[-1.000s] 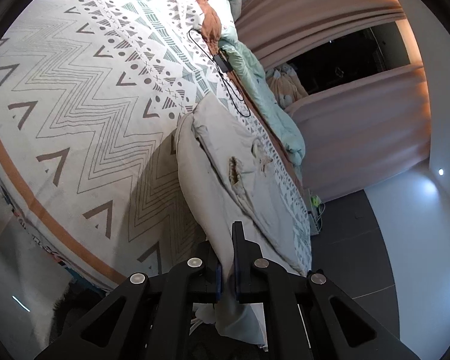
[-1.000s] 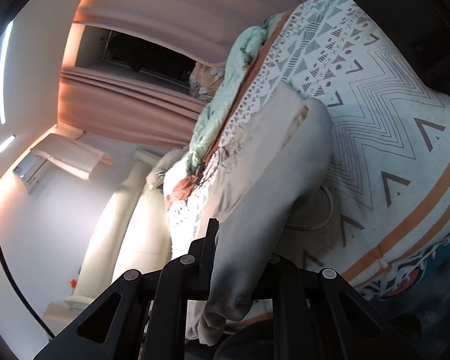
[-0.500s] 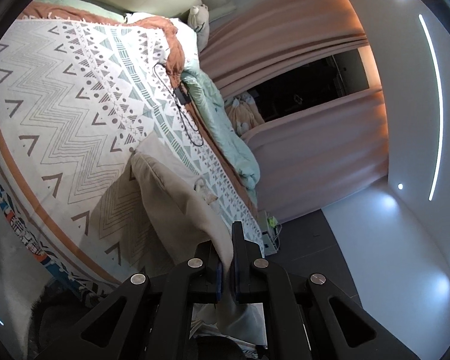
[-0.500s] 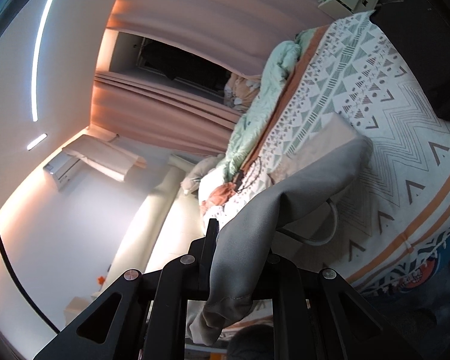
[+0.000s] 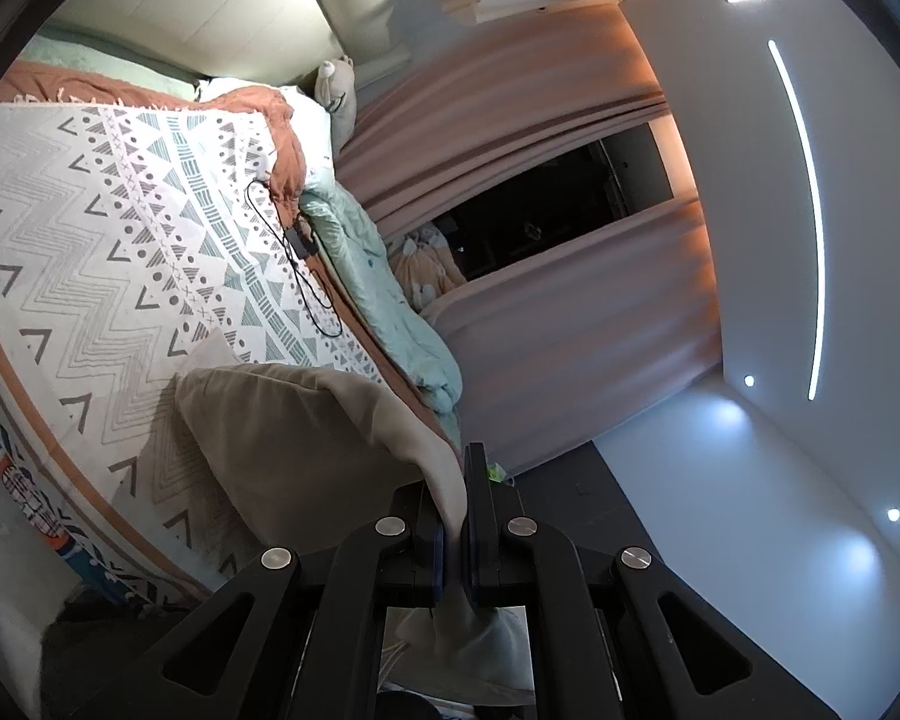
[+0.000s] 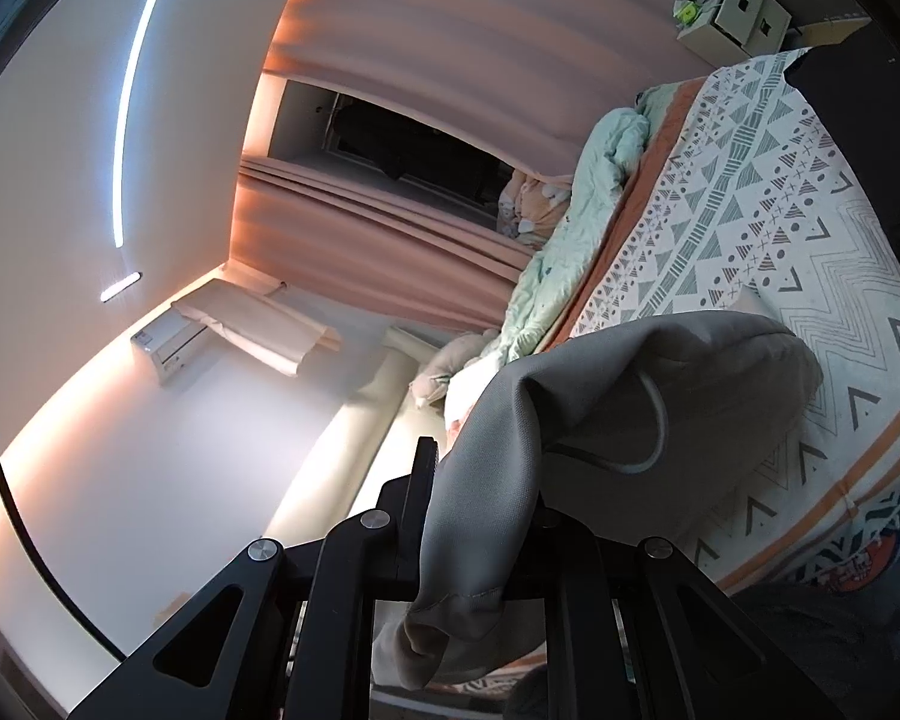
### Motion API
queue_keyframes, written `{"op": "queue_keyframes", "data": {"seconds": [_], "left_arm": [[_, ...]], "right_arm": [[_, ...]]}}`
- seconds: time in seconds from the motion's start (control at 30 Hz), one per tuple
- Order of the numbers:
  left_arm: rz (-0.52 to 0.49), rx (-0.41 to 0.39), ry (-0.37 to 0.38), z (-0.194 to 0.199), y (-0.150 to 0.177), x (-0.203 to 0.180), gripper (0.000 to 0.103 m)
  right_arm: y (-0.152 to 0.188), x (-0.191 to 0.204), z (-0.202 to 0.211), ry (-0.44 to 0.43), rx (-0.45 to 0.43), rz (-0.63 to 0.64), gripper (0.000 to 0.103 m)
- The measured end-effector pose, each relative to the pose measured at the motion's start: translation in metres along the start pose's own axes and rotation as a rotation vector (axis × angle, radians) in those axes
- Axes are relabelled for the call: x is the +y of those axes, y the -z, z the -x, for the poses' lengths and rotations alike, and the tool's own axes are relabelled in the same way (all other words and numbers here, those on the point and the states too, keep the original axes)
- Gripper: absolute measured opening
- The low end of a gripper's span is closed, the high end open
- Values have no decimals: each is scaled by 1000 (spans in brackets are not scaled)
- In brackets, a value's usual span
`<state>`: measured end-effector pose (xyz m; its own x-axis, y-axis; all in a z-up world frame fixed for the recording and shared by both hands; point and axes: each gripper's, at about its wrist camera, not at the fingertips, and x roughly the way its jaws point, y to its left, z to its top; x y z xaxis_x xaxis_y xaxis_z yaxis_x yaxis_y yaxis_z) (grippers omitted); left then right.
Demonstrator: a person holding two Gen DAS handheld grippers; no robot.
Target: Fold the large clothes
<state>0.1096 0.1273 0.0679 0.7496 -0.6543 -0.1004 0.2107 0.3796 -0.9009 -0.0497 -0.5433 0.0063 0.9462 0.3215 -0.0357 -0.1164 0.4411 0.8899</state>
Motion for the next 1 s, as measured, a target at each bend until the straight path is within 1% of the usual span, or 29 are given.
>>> {"op": "queue_keyframes", "data": {"seconds": [0.1, 0.27, 0.53, 0.7, 0.87, 1.0], "left_arm": [[-3, 8, -13, -8, 0, 4, 4], [0, 34, -49, -35, -3, 16, 4], [-35, 50, -121, -101, -28, 23, 4], [-35, 68, -167, -148, -46, 32, 4], [-36, 85, -228, -192, -59, 47, 4], [-10, 102, -264, -221, -66, 67, 5]], "right_arm": [[-3, -13, -7, 18, 7, -30, 15], [-13, -41, -29, 60, 17, -84, 15], [-49, -65, -82, 98, -4, -126, 16], [-68, -85, -118, 126, -9, -155, 15], [-82, -110, -154, 171, 10, -188, 15], [-91, -132, -179, 196, 35, -221, 16]]}}
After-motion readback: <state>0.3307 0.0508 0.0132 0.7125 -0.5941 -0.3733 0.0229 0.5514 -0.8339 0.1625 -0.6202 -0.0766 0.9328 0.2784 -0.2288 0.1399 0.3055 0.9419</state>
